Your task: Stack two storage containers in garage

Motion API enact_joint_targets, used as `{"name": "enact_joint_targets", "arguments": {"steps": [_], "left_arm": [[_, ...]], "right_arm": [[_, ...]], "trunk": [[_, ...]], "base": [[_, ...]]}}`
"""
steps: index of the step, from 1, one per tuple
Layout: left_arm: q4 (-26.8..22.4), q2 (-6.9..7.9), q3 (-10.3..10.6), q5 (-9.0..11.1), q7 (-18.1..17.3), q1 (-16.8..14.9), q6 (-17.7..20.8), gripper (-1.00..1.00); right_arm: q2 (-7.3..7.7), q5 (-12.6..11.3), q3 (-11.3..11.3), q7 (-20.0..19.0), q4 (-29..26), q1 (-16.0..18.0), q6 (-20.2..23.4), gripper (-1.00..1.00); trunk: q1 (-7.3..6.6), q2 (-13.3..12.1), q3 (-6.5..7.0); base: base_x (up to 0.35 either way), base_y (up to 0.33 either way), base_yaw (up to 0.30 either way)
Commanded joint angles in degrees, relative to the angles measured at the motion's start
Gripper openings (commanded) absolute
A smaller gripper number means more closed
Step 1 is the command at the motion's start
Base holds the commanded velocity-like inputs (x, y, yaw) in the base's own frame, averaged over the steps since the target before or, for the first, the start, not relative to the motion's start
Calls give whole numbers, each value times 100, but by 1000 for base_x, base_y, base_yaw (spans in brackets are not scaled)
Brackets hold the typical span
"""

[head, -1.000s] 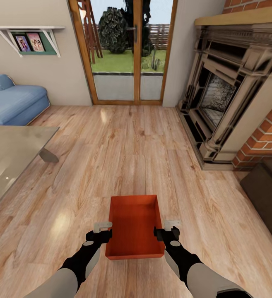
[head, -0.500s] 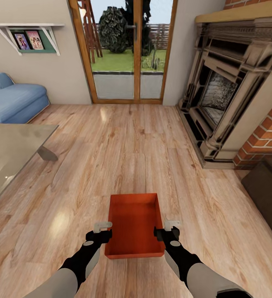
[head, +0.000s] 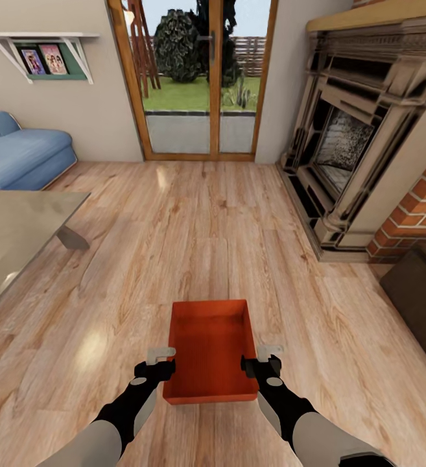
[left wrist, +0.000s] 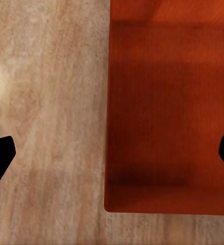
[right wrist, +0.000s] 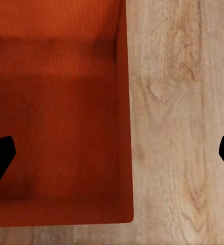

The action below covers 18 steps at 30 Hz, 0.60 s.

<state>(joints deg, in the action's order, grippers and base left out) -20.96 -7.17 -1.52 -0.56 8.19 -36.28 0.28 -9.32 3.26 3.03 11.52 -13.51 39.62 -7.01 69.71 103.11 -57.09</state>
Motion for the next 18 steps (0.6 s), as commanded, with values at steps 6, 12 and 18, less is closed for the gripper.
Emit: {"name": "enact_joint_targets", "arguments": {"steps": [6, 12, 18], "left_arm": [[-1, -3, -15, -6, 10, -2, -1, 100], [-8, -3, -15, -6, 13, -2, 0, 100], [-13, -3, -15, -6, 10, -2, 0, 100]], "right_arm": [[1, 34, 31, 44, 6, 5, -4, 100], [1, 34, 31, 39, 6, 5, -6, 100], [2, 34, 31, 37, 7, 8, -7, 100]], "trunk": [[132, 244, -112], [264, 484, -220], [395, 725, -327]], "base": [[0, 0, 0], [0, 0, 0], [0, 0, 0]]}}
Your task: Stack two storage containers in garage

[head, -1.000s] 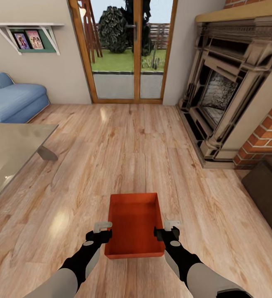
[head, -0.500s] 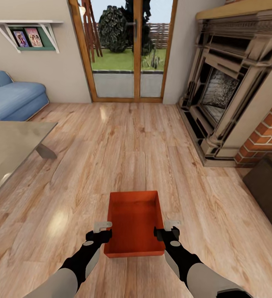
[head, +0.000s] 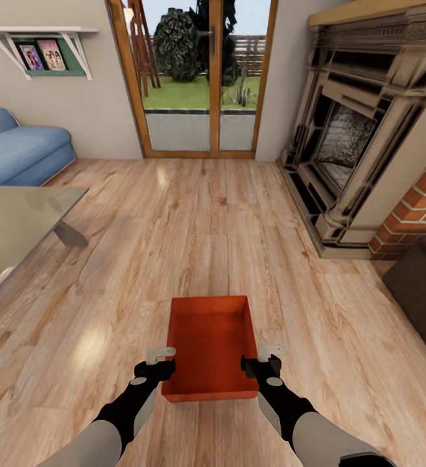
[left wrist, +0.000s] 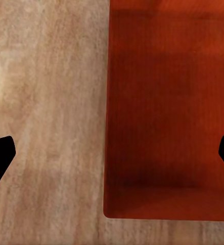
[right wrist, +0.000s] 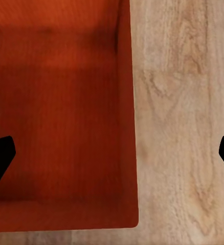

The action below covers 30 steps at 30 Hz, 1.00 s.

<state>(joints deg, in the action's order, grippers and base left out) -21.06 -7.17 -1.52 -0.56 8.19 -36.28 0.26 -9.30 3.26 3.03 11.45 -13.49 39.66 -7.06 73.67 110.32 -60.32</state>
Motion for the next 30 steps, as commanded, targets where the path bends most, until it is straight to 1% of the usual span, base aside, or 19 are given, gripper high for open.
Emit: {"name": "enact_joint_targets", "arguments": {"steps": [1, 24, 29, 30], "left_arm": [[-1, -3, -15, -6, 12, -2, 4, 100], [-20, -3, -15, -6, 12, -2, 1, 100], [-27, -3, -7, -6, 8, -2, 0, 100], [-29, -3, -7, -6, 8, -2, 0, 100]], "right_arm": [[0, 34, 31, 44, 6, 3, -3, 100], [25, 53, 34, 41, 5, 1, -25, 100], [45, 113, 83, 41, 8, -1, -31, 100], [51, 119, 89, 41, 7, -2, -31, 100]], "trunk": [[22, 43, -22], [527, 966, -435], [637, 1166, -525], [637, 1166, -525]], "base": [[0, 0, 0], [0, 0, 0], [0, 0, 0], [0, 0, 0]]}}
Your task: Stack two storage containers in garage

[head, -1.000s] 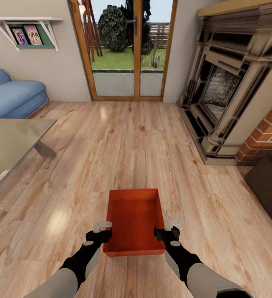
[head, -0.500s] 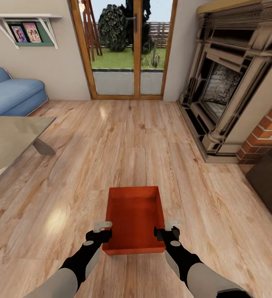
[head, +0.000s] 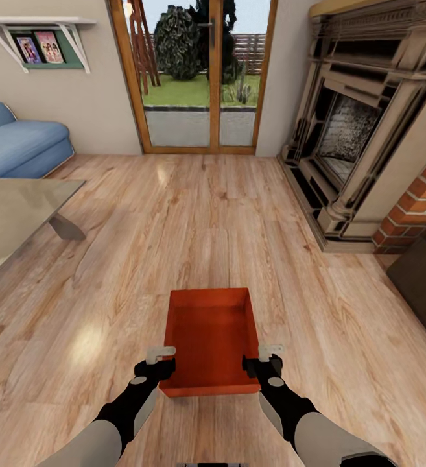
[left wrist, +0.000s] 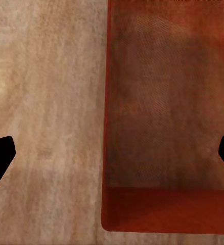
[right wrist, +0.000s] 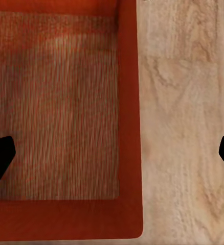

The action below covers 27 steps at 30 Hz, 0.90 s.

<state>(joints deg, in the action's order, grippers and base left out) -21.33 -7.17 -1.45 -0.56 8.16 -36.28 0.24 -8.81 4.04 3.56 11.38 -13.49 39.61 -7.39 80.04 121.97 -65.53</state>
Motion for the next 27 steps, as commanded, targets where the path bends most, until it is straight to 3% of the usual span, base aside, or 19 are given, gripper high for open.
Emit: {"name": "enact_joint_targets", "arguments": {"steps": [1, 10, 27], "left_arm": [[-4, -3, -14, -6, 11, -1, 3, 100], [-19, -3, -13, -8, 10, -1, 3, 100], [-46, -3, -14, -14, 19, -1, 3, 100]], "right_arm": [[5, 44, 38, 49, 6, 3, 1, 100], [101, 58, 50, 49, 4, 7, 2, 100], [91, 62, 48, 49, 4, 5, 1, 100]], "trunk": [[-1, 1, -4], [-1, 1, -4], [-1, 1, -4]], "base": [[0, 0, 0], [0, 0, 0], [0, 0, 0]]}}
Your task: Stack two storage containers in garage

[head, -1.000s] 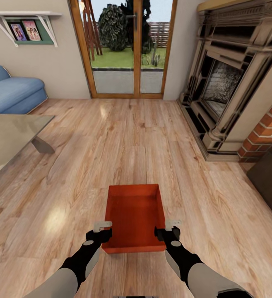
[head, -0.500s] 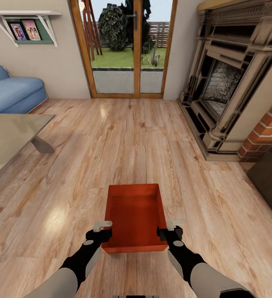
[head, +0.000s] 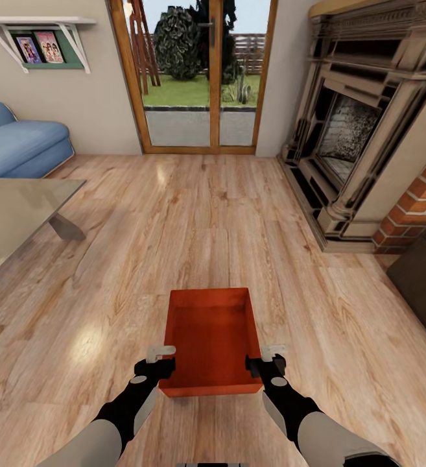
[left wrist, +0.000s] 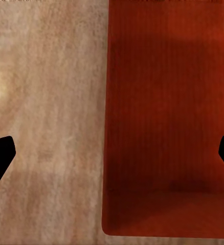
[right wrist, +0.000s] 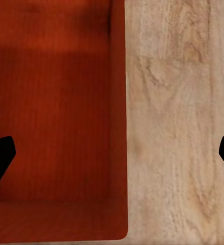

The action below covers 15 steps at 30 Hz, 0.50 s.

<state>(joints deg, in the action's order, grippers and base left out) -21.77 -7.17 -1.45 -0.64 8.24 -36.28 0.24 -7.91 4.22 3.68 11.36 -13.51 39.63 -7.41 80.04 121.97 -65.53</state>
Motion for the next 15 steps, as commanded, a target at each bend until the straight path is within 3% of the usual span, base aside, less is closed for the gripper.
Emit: {"name": "enact_joint_targets", "arguments": {"steps": [1, 15], "left_arm": [[-3, -3, -14, -6, 11, -1, 3, 100], [-3, 5, -5, -7, 2, -1, -2, 100]], "right_arm": [[1, 44, 35, 50, 6, 4, 1, 100], [0, 44, 30, 50, 6, 9, -6, 100]], "trunk": [[-1, 1, -4], [-1, 1, -4]], "base": [[0, 0, 0], [52, 0, 0]]}}
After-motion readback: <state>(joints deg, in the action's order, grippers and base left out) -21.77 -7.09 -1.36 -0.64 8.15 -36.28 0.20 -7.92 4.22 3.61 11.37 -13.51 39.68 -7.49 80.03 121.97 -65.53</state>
